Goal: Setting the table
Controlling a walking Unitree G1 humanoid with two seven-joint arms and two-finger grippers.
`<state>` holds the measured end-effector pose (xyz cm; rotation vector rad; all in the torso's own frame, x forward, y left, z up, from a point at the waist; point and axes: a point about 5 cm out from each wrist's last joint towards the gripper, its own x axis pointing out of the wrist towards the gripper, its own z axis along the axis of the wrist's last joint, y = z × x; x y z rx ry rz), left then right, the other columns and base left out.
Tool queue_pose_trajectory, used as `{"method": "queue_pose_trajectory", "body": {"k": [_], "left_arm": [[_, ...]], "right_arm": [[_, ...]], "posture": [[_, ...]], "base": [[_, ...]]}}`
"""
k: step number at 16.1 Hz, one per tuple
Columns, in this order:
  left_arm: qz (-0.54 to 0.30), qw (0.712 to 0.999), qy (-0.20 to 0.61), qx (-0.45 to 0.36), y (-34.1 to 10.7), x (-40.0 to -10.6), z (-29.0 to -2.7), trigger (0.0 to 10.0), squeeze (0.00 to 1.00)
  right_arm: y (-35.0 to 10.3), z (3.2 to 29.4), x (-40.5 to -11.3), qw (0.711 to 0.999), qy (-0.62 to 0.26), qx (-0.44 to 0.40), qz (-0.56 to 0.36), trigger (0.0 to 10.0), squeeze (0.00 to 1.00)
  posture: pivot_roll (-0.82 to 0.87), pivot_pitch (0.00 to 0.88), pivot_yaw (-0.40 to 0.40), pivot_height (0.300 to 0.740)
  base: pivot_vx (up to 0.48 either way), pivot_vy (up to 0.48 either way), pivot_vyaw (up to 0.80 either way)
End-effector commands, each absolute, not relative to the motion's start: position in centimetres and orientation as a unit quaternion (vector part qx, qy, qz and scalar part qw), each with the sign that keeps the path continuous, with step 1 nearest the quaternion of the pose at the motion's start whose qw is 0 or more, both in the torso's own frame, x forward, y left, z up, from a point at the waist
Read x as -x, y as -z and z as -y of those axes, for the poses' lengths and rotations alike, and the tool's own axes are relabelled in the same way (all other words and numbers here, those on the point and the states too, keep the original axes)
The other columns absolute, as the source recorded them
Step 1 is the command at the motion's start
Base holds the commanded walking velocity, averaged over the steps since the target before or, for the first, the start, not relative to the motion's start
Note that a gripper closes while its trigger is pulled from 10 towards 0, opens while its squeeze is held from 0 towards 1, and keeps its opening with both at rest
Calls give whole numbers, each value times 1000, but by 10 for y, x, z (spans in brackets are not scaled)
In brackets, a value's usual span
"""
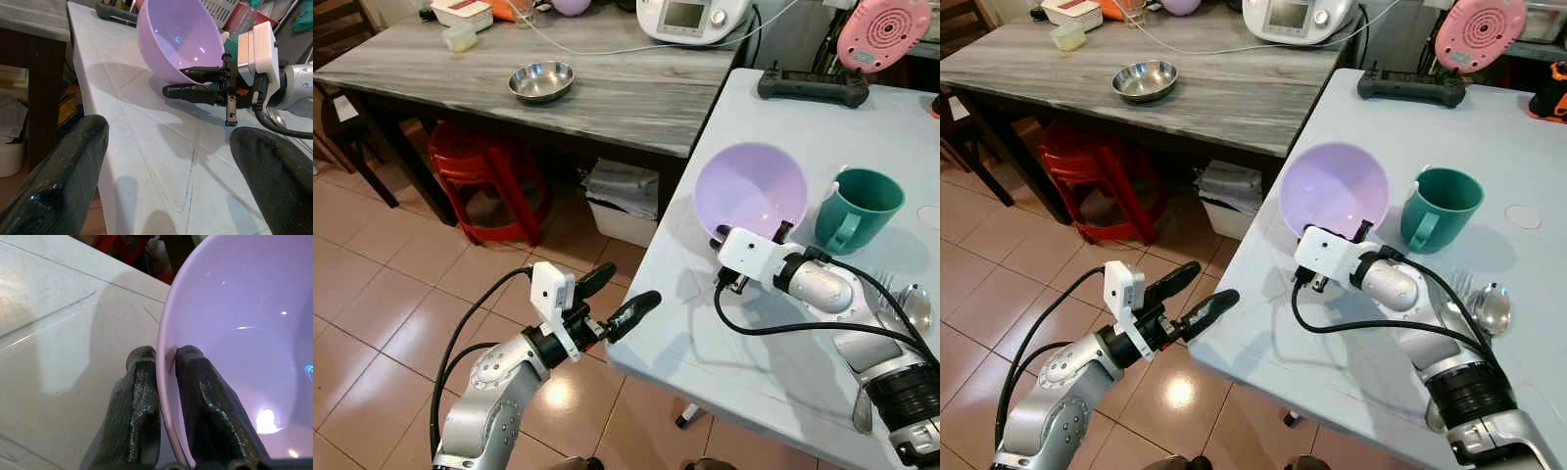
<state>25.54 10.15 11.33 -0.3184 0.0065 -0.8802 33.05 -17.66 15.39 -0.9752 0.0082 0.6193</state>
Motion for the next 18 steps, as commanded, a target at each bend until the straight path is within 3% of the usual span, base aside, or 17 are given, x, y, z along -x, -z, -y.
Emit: {"method": "queue_pose_trajectory", "body": {"k": [1,4,7,10,11,12,18], "left_arm": [[-7,892,427,147,-113,-255,-103,10000,0],[-1,902,407,144,-114,-259,-106,10000,0],[0,945,304,117,-113,-278,-123,10000,0],[3,969,218,114,-114,-291,-140,10000,0],[8,973,199,118,-115,-293,-144,10000,0],[12,978,170,122,-117,-297,-151,10000,0],[26,984,128,122,-119,-306,-158,10000,0]], "right_arm": [[-160,176,-330,838,-289,461,15,0,0],[-170,171,-328,849,-273,449,59,0,0],[-190,165,-323,888,-223,384,121,0,0],[-198,162,-313,917,-172,327,151,0,0],[-198,160,-309,923,-161,313,159,4275,0],[-198,158,-303,932,-144,288,168,10000,0],[-197,143,-288,954,-121,211,177,10000,0]], "posture": [[-117,147,93,740],[-117,147,95,740],[-115,146,95,740],[-106,141,87,740],[-106,141,87,740],[-106,141,87,740],[-105,131,87,740]], "base": [[0,0,0],[0,0,0],[0,0,0],[0,0,0],[0,0,0],[0,0,0],[0,0,-115]]}}
